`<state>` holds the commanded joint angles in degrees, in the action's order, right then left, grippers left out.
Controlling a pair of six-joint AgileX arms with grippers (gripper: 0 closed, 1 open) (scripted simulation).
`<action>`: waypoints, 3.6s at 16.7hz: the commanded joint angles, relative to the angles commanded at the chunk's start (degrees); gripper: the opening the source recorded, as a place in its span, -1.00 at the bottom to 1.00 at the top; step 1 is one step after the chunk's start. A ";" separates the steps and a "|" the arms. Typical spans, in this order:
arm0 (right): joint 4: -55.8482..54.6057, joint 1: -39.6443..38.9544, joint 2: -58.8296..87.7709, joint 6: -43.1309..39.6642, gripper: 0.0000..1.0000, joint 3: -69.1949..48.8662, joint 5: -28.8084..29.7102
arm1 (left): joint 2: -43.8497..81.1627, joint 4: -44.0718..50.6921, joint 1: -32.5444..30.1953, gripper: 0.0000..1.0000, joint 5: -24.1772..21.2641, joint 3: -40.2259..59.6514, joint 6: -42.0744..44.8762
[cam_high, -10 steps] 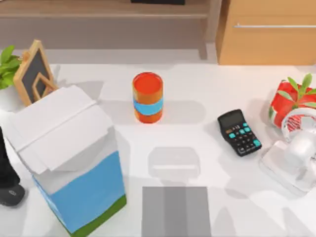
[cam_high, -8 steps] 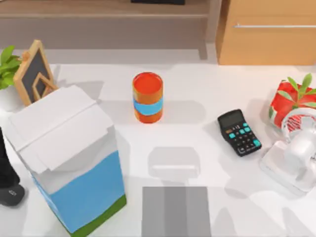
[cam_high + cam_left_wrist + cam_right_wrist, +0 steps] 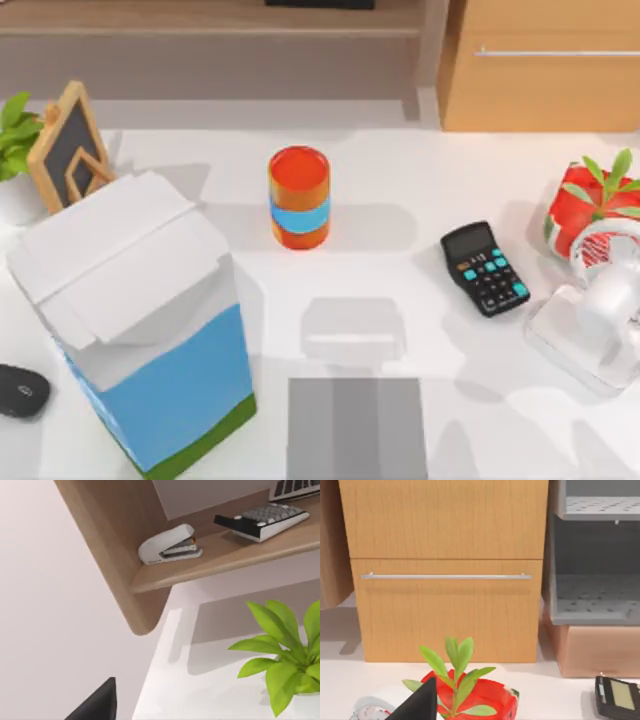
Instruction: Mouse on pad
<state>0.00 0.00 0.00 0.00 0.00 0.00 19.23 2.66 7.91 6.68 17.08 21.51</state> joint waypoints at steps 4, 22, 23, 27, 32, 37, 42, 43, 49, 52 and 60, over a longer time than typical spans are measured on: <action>0.00 0.00 0.00 0.00 1.00 0.00 0.00 | 17.48 10.13 1.24 1.00 1.54 15.51 23.91; 0.00 0.00 0.00 0.00 1.00 0.00 0.00 | 67.11 59.22 -5.30 1.00 -6.62 41.00 88.69; 0.00 0.00 0.00 0.00 1.00 0.00 0.00 | 66.95 59.09 -5.02 1.00 -6.52 40.77 88.61; 0.00 0.00 0.00 0.00 1.00 0.00 0.00 | 70.22 56.29 -4.50 1.00 -6.60 41.78 88.68; 0.00 0.00 0.00 0.00 1.00 0.00 0.00 | 76.56 42.47 -3.73 1.00 -6.59 34.29 89.41; 0.00 0.00 0.00 0.00 1.00 0.00 0.00 | 78.05 34.01 -5.06 1.00 -6.63 26.72 89.08; 0.00 0.00 0.00 0.00 1.00 0.00 0.00 | 78.05 33.98 -5.07 0.85 -6.63 26.70 89.09; 0.00 0.00 0.00 0.00 1.00 0.00 0.00 | 78.05 33.98 -5.07 0.70 -6.63 26.70 89.09; 0.00 0.00 0.00 0.00 1.00 0.00 0.00 | 78.05 33.98 -5.07 -0.21 -6.63 26.70 89.09; 0.00 0.00 0.00 0.00 1.00 0.00 0.00 | 78.05 33.98 -5.07 -0.66 -6.63 26.70 89.09; 0.00 0.00 0.00 0.00 1.00 0.00 0.00 | 78.05 33.98 -5.07 -1.00 -6.63 26.70 89.09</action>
<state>0.00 0.00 0.00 0.00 0.00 0.00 97.28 36.64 2.84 0.05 43.78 110.60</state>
